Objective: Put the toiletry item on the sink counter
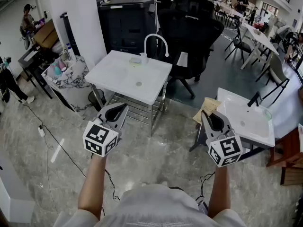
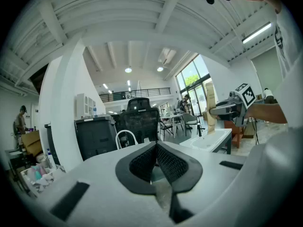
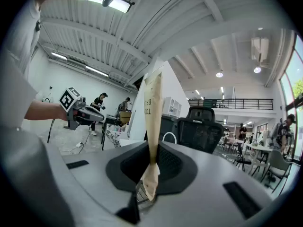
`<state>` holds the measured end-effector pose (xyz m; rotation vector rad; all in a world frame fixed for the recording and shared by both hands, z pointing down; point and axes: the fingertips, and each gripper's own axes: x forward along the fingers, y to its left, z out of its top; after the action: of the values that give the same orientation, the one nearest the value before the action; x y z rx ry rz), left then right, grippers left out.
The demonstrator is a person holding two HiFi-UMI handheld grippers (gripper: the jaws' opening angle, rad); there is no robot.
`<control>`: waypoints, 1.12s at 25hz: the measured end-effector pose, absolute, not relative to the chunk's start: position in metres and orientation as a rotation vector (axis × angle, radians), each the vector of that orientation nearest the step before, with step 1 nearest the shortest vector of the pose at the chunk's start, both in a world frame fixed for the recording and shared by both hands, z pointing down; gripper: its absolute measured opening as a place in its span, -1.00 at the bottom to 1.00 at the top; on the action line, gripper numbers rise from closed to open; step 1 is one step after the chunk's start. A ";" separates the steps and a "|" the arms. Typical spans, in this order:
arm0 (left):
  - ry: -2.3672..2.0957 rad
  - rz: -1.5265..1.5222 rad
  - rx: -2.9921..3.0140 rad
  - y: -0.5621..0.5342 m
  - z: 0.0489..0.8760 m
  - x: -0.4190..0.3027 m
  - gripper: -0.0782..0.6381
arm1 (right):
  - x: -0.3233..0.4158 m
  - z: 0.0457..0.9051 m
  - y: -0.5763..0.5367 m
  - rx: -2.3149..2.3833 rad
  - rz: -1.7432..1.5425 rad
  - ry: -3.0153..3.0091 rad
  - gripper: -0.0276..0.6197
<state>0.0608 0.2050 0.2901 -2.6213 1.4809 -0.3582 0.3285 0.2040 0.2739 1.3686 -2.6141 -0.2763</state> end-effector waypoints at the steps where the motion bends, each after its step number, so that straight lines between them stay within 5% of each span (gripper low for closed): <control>1: 1.480 -0.356 -2.624 0.205 0.289 0.060 -0.75 | 0.328 0.274 0.204 1.369 -0.276 -2.615 -0.82; 28: 1.495 -0.329 -2.692 0.209 0.314 0.007 -0.75 | 0.282 0.290 0.216 1.382 -0.221 -2.573 -0.81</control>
<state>0.0071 0.2086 0.3135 -2.6918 1.4953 -0.3291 0.2825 0.2160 0.2900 1.3825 -2.5726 -0.2205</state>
